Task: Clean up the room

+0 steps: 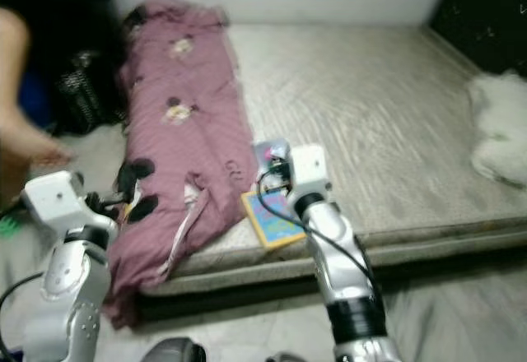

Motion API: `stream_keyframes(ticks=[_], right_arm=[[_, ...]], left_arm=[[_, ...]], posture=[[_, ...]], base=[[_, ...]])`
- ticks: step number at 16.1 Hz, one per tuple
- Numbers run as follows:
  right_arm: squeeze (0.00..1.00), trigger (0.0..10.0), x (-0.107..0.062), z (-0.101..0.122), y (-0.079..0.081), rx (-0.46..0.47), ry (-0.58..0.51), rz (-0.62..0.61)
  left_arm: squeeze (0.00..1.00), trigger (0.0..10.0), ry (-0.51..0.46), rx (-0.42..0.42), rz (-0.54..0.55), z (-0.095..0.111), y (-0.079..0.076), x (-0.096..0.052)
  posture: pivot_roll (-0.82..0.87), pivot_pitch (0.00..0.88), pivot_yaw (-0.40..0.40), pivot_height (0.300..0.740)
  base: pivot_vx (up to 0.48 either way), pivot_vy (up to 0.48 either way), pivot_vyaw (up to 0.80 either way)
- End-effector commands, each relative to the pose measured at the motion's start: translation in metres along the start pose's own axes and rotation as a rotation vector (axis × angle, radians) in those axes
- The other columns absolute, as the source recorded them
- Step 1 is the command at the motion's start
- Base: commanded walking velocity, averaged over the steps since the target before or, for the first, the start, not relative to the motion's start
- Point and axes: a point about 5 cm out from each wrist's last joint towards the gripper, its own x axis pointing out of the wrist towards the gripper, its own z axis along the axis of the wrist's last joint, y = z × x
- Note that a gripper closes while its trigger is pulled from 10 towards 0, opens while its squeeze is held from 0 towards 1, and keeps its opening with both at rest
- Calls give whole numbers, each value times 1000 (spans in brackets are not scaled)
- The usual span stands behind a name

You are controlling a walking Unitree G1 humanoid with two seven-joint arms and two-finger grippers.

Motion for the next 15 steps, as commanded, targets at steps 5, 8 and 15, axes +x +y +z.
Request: stream_keyframes(ticks=[5, 8, 15], right_arm=[[0, 10000, 5, 10, 9, -20, -45, 47], [0, 10000, 6, 10, 9, -26, -49, 51], [0, 10000, 6, 10, 10, -28, -52, 60]], left_arm=[[0, 10000, -8, 63, 31, 4, 4, 1], [0, 10000, -5, 62, 49, 3, 5, 1], [0, 10000, 1, 55, 55, 3, 6, 1]], posture=[[105, 0, -71, 740], [105, 0, -72, 740], [107, 0, -72, 740]], base=[[0, 0, 800], [0, 0, 800], [0, 0, 800]])
